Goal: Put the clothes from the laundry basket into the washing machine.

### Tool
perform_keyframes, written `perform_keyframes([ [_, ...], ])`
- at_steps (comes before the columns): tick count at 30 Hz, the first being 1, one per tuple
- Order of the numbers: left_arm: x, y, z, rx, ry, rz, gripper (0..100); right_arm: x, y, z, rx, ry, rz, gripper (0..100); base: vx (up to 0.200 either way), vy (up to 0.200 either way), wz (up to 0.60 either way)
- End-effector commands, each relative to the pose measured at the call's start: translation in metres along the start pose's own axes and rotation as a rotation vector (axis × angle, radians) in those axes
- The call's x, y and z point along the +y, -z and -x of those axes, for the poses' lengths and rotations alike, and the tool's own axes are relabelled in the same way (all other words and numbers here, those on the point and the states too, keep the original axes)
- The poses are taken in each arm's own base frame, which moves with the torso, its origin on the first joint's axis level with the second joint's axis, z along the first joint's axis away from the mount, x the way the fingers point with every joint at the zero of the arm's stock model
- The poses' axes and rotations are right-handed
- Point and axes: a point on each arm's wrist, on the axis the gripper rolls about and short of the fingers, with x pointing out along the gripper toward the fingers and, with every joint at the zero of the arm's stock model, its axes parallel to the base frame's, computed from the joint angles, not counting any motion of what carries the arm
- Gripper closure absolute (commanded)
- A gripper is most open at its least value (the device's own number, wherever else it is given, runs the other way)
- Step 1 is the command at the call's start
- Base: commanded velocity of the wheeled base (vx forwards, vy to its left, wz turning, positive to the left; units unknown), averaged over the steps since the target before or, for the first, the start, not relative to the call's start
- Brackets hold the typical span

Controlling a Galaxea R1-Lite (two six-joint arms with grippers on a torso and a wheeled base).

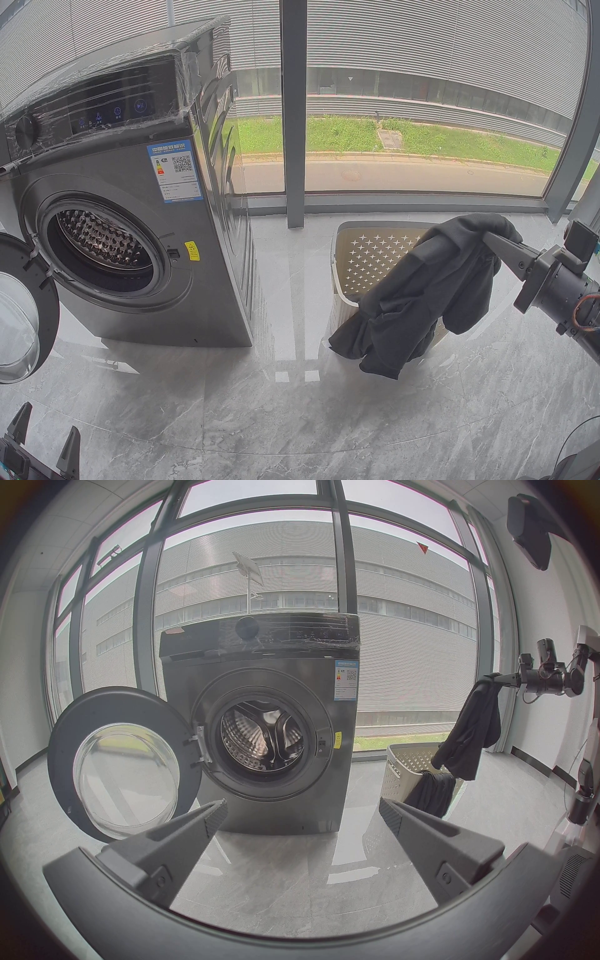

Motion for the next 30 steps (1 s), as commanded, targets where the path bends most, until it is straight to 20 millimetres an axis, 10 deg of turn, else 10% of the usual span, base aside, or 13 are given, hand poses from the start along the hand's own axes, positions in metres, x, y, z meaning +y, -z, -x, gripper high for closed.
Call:
perform_keyframes([
  [1, 0.000, 0.005, 0.000, 0.000, 0.001, 0.006, 0, 0.000, 0.001, 0.000, 0.007, -0.014, -0.001, 100, 0.000, 0.000, 0.00],
  [16, 0.000, 0.005, 0.000, -0.002, -0.001, 0.017, 0, -0.001, 0.005, 0.000, 0.030, -0.036, -0.006, 100, -0.040, 0.000, 0.00],
  [30, 0.000, 0.005, 0.000, -0.002, -0.001, 0.030, 0, -0.003, 0.013, -0.003, 0.063, -0.024, -0.001, 100, 0.000, 0.200, 0.00],
])
